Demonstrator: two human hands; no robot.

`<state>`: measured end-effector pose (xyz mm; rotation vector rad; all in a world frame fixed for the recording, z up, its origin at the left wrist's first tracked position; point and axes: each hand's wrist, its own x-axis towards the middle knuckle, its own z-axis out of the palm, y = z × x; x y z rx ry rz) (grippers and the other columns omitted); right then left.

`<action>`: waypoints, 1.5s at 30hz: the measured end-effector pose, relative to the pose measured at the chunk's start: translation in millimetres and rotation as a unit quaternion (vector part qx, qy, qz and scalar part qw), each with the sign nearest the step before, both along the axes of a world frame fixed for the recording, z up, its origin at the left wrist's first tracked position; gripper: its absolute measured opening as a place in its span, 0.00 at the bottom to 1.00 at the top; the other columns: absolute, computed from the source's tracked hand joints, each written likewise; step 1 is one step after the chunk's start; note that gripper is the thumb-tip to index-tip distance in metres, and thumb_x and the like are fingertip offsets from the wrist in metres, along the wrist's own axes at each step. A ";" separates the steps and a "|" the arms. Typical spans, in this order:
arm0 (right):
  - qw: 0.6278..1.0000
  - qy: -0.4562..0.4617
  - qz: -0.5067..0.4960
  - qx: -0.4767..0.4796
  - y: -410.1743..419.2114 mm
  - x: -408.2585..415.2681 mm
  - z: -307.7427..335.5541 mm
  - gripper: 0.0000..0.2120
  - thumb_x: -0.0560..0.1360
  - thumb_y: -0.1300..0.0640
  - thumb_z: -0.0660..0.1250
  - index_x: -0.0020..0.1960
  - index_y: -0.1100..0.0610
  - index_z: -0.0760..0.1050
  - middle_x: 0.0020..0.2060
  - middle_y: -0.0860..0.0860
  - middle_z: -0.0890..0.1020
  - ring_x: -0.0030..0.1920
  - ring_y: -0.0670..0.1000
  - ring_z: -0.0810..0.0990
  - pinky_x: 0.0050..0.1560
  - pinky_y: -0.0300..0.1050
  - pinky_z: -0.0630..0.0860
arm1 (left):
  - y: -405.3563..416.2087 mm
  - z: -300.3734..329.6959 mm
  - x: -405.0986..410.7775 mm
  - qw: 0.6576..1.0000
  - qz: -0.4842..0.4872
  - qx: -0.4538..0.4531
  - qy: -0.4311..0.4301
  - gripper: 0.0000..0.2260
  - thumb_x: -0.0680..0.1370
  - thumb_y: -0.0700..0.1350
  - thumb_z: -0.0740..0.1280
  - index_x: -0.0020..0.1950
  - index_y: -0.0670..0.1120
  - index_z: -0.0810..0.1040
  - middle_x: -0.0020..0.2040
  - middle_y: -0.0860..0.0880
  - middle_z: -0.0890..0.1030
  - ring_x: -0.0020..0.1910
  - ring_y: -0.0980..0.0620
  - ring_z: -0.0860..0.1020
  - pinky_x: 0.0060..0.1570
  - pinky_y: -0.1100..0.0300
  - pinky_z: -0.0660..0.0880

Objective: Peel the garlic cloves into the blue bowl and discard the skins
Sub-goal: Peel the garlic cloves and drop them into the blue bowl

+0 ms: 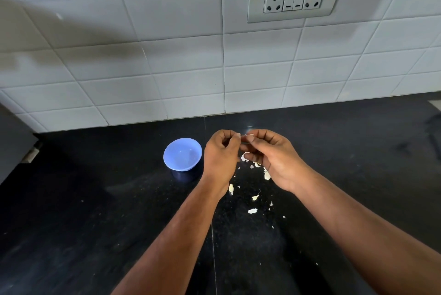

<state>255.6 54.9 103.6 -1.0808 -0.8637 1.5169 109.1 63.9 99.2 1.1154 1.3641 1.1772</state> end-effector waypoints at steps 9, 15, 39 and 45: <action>0.996 0.080 -0.020 -0.015 -5.2 5.0 -6.6 0.14 0.81 0.64 0.67 0.66 0.62 0.80 0.51 0.56 0.87 0.47 0.51 0.86 0.50 0.43 0.84 | -0.7 -17.3 -20.2 0.987 -0.043 -0.049 0.149 0.09 0.80 0.42 0.71 0.56 0.54 0.85 0.44 0.58 0.88 0.45 0.58 0.86 0.53 0.49 0.84; 0.997 0.081 -0.009 -0.020 -9.4 5.8 -6.9 0.13 0.79 0.63 0.70 0.63 0.62 0.81 0.48 0.56 0.87 0.45 0.51 0.86 0.47 0.42 0.84 | -5.6 -9.2 -15.4 0.967 -0.044 -0.034 0.250 0.17 0.78 0.60 0.73 0.37 0.50 0.80 0.31 0.56 0.82 0.32 0.56 0.76 0.36 0.54 0.74; 0.975 -0.179 -0.067 0.117 -9.5 -7.2 -3.7 0.08 0.77 0.63 0.75 0.56 0.56 0.86 0.47 0.52 0.88 0.47 0.53 0.87 0.49 0.47 0.85 | 5.3 0.5 -13.9 0.971 -0.069 -0.155 -0.168 0.03 0.79 0.47 0.76 0.47 0.49 0.87 0.37 0.52 0.81 0.40 0.57 0.78 0.44 0.54 0.83; 0.982 -0.155 -0.054 0.099 -9.9 -7.9 -4.4 0.08 0.80 0.62 0.72 0.56 0.55 0.86 0.47 0.54 0.88 0.45 0.50 0.85 0.46 0.44 0.83 | 2.7 -1.8 -10.5 0.970 -0.051 -0.150 -0.182 0.04 0.81 0.45 0.74 0.47 0.50 0.86 0.35 0.55 0.80 0.39 0.57 0.75 0.46 0.55 0.80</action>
